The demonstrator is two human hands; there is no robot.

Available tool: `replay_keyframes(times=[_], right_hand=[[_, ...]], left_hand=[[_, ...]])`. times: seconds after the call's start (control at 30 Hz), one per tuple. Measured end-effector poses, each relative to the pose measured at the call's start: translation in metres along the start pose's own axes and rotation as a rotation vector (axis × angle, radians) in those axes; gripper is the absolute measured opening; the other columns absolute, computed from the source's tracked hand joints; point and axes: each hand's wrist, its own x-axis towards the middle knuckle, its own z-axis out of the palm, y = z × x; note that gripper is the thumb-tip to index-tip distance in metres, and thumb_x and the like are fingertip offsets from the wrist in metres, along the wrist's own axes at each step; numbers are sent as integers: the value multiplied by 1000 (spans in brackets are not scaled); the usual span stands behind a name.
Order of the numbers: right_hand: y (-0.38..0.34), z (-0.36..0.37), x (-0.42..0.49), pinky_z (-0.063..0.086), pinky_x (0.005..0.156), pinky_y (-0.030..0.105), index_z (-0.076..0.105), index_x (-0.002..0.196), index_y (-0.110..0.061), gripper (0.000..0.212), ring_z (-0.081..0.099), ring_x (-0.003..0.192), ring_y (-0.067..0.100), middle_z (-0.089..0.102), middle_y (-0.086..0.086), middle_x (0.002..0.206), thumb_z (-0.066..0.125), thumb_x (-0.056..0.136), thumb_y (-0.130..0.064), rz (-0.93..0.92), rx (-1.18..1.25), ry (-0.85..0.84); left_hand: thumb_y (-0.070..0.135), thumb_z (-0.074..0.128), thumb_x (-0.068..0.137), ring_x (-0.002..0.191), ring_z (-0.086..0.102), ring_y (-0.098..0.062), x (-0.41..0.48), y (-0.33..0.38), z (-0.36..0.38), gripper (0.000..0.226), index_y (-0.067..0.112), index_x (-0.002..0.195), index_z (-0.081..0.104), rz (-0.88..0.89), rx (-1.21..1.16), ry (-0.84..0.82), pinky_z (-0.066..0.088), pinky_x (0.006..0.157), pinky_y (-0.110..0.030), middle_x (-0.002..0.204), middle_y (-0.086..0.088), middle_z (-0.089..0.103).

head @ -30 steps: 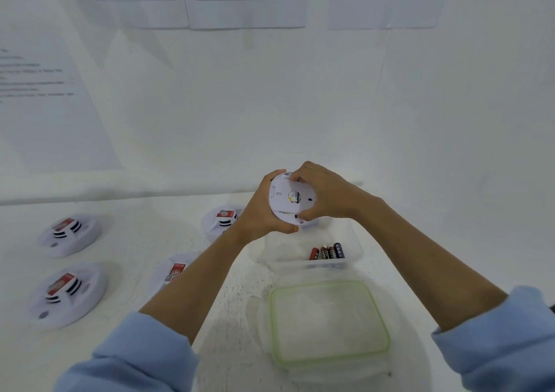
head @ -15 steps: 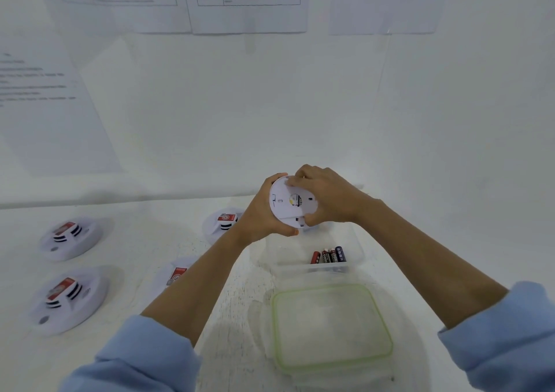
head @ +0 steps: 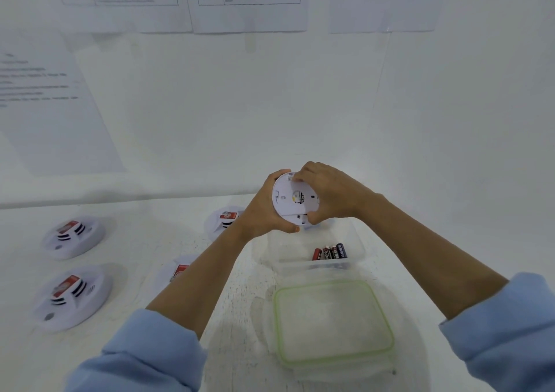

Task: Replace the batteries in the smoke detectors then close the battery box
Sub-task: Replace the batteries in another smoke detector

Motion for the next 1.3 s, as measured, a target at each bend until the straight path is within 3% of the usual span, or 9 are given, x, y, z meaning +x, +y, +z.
replay_keyframes(times=[0.33,0.57,0.73,1.0,1.17,1.3], right_hand=[[-2,1,1,44,72,35,53,118,-1,79,54,83,28,57,13,101,62,52,-45,-22,-111,-28],[0,1,0,44,76,31,50,121,-1,78,52,91,27,53,13,106,70,55,-38,1,-2,-10],[2,-1,-3,30,78,17,43,132,-8,73,40,95,13,45,5,114,76,69,-25,26,135,-28],[1,-3,-4,33,76,20,47,130,-8,72,41,93,16,46,5,105,78,69,-28,21,155,-40],[0,0,-2,35,83,20,45,128,-5,73,42,102,18,47,7,114,78,65,-20,25,156,-47],[-3,1,0,35,80,21,43,124,-4,76,40,98,16,45,8,114,79,60,-21,5,81,-62]], left_hand=[[1,80,48,115,47,-2,-2,2,1,105,18,137,27,-14,4,-21,50,89,-22,130,3,42],[0,80,49,114,47,-1,-2,4,1,103,19,136,28,-2,-6,-22,50,87,-20,131,1,42],[-3,79,48,112,48,3,-4,4,-1,102,19,135,30,8,-36,-11,51,87,-23,132,2,42],[-1,78,48,117,47,-4,-7,5,2,101,18,135,30,21,-55,3,51,89,-25,133,-1,42],[-2,78,48,111,48,4,-9,4,1,101,18,134,29,12,-49,0,50,82,-18,131,0,42],[-4,77,48,105,49,10,-10,5,1,100,18,133,29,9,-42,-19,49,79,-14,126,3,43]])
